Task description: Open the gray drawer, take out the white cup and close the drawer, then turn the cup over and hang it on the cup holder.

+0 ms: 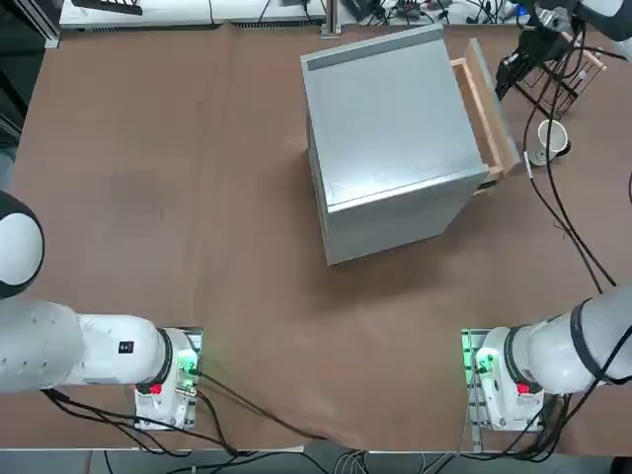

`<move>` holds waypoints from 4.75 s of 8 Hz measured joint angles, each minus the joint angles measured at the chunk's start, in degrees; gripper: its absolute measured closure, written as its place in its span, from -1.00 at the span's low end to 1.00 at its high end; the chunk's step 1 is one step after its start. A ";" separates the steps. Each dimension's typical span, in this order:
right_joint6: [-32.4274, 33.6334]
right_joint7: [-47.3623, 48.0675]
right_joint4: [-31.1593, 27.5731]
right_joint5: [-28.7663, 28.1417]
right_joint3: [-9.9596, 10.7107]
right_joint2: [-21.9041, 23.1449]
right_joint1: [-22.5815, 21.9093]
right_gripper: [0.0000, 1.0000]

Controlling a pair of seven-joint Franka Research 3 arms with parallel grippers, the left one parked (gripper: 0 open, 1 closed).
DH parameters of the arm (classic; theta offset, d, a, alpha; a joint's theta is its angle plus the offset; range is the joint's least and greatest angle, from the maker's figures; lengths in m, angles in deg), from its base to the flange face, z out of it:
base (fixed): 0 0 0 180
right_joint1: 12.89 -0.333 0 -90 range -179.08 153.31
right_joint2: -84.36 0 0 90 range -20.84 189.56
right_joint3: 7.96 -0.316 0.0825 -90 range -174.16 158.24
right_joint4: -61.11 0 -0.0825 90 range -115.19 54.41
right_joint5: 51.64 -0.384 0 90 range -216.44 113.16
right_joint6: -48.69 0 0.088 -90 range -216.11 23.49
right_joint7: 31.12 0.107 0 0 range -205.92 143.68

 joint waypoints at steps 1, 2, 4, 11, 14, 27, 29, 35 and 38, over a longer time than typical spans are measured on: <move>0.01 0.26 -0.98 -2.19 0.01 0.01 -0.70 0.95; 0.02 0.26 -1.86 -4.56 0.03 0.05 -1.16 0.95; -0.05 1.49 -2.78 -6.44 0.07 0.19 -2.52 0.96; -1.08 6.99 -3.07 -7.17 0.12 0.31 -7.92 0.96; -2.05 9.08 -3.10 -7.03 0.36 0.45 -9.00 0.96; 15.27 9.21 19.65 8.73 3.51 2.81 -1.52 0.07; 15.36 9.23 19.80 10.50 4.44 2.86 -0.99 -0.16; 14.43 10.12 19.44 17.43 5.34 1.87 2.24 -0.71; 11.15 3.03 16.92 17.44 5.53 0.83 7.53 -0.98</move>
